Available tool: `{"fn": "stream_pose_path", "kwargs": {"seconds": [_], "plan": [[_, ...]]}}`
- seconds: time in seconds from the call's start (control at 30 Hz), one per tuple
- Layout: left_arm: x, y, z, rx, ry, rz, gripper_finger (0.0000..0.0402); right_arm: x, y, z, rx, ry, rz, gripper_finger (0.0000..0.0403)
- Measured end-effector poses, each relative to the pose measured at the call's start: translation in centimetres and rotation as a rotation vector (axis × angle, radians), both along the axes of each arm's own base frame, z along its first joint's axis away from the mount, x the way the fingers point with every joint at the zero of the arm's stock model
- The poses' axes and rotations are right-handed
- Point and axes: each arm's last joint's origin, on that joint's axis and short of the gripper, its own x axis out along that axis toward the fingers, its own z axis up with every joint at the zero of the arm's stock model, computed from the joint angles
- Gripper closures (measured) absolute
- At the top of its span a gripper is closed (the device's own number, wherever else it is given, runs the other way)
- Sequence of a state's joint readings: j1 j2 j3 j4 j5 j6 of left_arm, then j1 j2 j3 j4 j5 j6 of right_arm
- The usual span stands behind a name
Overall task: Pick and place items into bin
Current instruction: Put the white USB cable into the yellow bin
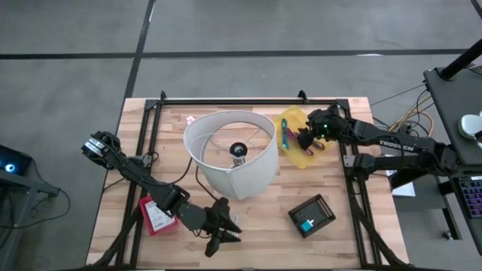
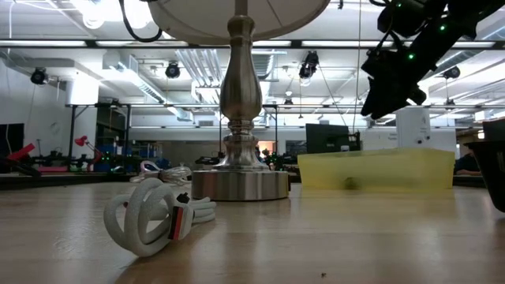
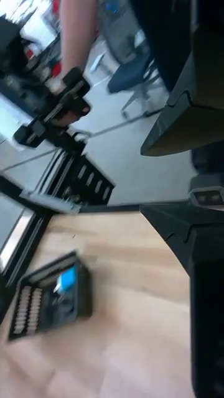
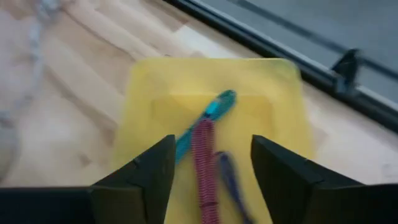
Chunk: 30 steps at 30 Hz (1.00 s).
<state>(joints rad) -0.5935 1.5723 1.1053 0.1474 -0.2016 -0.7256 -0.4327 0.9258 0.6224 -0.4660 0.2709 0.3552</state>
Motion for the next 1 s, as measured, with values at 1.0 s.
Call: {"fn": "stream_pose_path", "kwargs": {"seconds": [1.0], "plan": [[0.5,-3.0,-10.0,-0.611,0.605,0.550,0.0283,-1.1,1.2,1.7,0.107,-0.196,0.042,0.0188]]}}
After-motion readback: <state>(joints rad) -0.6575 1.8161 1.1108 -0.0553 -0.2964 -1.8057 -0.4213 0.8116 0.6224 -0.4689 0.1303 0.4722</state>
